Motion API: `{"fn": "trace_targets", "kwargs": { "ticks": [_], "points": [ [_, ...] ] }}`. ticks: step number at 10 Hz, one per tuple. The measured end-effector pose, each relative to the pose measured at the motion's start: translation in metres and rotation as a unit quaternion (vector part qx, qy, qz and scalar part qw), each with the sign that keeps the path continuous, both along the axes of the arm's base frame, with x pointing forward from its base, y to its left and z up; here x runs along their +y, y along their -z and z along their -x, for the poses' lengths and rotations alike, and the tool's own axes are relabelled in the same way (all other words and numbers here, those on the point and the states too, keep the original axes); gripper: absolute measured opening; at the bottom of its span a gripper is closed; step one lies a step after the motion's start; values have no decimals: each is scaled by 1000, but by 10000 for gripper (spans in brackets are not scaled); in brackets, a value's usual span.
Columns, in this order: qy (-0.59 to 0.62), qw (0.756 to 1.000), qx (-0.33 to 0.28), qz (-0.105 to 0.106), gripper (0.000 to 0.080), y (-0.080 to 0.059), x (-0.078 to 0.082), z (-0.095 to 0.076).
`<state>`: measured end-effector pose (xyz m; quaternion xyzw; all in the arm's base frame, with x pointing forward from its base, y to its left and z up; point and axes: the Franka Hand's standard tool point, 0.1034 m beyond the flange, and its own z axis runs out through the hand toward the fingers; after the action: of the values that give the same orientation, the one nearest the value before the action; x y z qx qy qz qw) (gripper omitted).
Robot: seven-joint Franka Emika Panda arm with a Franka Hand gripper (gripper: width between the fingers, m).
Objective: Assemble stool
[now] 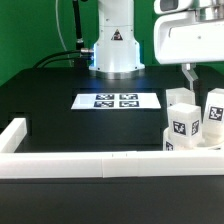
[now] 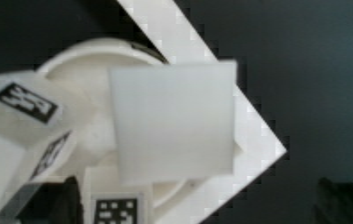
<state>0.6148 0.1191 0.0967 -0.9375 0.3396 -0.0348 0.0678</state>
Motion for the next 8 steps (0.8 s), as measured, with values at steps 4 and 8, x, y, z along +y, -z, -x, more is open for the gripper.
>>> {"fn": "trace_targets", "kwargs": {
  "ticks": [4, 8],
  "points": [
    [33, 999, 17, -1, 649, 14, 6, 7],
    [58, 998, 21, -4, 540, 14, 6, 7]
  ]
}}
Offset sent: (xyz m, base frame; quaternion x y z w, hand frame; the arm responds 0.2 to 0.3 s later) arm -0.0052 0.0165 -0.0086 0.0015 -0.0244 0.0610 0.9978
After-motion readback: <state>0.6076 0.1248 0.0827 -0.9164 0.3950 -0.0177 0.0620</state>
